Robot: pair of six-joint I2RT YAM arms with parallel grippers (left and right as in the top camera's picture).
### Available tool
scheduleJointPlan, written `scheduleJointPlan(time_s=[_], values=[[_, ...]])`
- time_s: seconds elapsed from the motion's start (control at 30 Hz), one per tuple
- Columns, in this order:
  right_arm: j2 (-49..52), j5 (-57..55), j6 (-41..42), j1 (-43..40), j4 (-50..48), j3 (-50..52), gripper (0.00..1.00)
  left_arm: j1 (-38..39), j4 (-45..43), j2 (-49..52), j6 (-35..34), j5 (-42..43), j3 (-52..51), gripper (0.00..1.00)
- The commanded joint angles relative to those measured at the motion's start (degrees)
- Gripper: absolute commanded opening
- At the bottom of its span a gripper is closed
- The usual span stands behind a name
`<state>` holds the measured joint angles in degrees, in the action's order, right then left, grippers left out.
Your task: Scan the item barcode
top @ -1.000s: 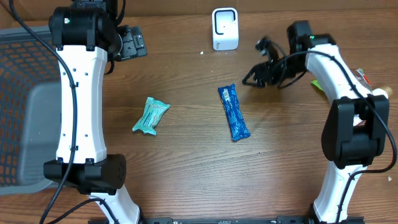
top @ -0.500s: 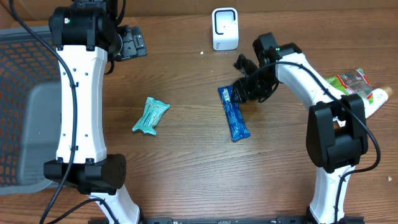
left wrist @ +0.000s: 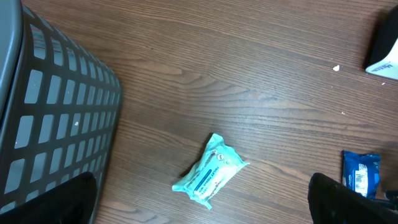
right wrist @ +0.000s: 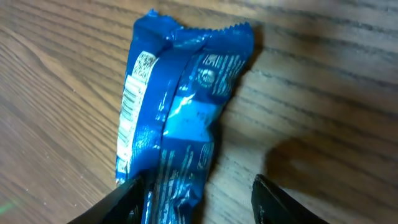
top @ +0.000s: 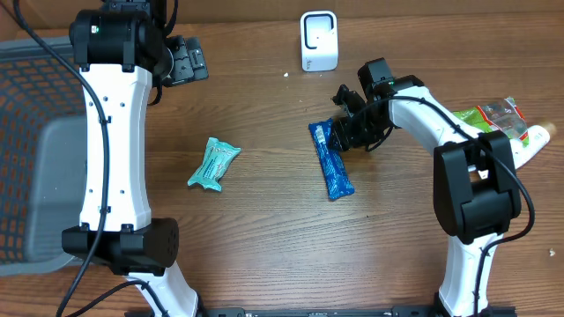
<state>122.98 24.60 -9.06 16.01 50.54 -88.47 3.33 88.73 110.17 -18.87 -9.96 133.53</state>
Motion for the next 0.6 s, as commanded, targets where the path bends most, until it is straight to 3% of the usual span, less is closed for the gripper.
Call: scheduleJointPlan(time_s=[0.0, 0.27, 0.47, 0.57], values=[[1.51, -0.09, -0.11, 0.0, -2.21, 1.97, 0.55, 0.07, -0.09, 0.07, 0.9, -0.72, 0.0, 1.0], [1.57, 1.4, 1.64, 0.17, -5.64, 4.92, 0.53, 0.07, -0.07, 0.07, 0.9, -0.72, 0.0, 1.0], [1.57, 1.4, 2.21, 0.61, -6.43, 6.58, 0.37, 0.07, -0.09, 0.07, 0.9, -0.72, 0.0, 1.0], [1.64, 1.55, 3.34, 1.66, -6.54, 7.61, 0.36, 0.07, -0.07, 0.07, 0.9, -0.72, 0.0, 1.0]])
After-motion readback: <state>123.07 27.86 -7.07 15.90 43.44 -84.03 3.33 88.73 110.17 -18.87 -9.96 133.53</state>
